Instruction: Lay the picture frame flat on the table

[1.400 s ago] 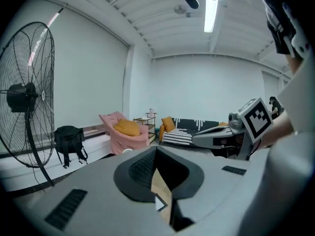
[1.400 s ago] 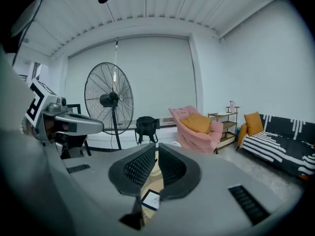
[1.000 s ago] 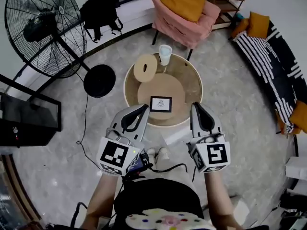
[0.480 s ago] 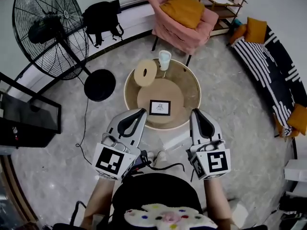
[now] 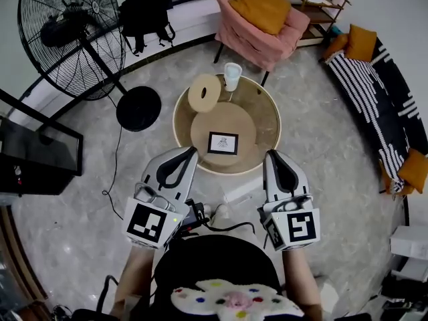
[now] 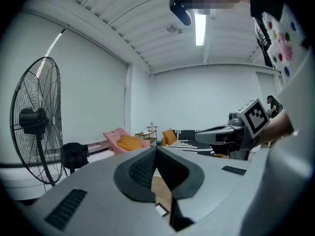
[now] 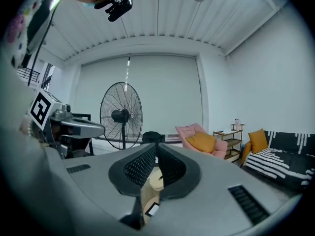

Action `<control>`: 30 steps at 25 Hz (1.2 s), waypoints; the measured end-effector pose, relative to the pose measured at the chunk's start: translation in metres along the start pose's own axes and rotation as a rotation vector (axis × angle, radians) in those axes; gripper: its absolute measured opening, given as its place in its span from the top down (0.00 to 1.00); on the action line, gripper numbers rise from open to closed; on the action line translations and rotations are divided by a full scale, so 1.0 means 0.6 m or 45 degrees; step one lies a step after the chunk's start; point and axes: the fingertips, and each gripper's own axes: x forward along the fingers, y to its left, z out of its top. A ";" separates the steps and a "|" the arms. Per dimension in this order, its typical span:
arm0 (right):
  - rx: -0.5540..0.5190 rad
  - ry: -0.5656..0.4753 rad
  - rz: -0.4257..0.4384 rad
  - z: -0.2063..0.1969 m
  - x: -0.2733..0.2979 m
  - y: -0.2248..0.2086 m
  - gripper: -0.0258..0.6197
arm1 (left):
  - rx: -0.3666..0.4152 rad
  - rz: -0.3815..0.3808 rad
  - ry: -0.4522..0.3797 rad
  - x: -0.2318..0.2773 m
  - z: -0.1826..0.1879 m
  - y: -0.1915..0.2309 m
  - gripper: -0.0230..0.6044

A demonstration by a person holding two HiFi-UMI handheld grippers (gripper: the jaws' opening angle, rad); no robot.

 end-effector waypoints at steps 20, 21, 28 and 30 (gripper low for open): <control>-0.008 0.034 0.037 0.005 -0.010 0.017 0.90 | 0.027 -0.015 -0.011 -0.004 0.001 -0.003 0.94; -0.006 0.055 0.038 0.001 -0.011 0.018 0.90 | 0.022 -0.014 -0.011 -0.005 0.001 -0.003 0.94; 0.004 0.091 0.042 -0.007 -0.012 0.016 0.90 | 0.011 -0.022 0.008 -0.004 -0.003 -0.007 0.94; -0.007 0.051 0.043 0.001 -0.010 0.018 0.90 | 0.012 -0.023 0.005 -0.005 -0.002 -0.007 0.94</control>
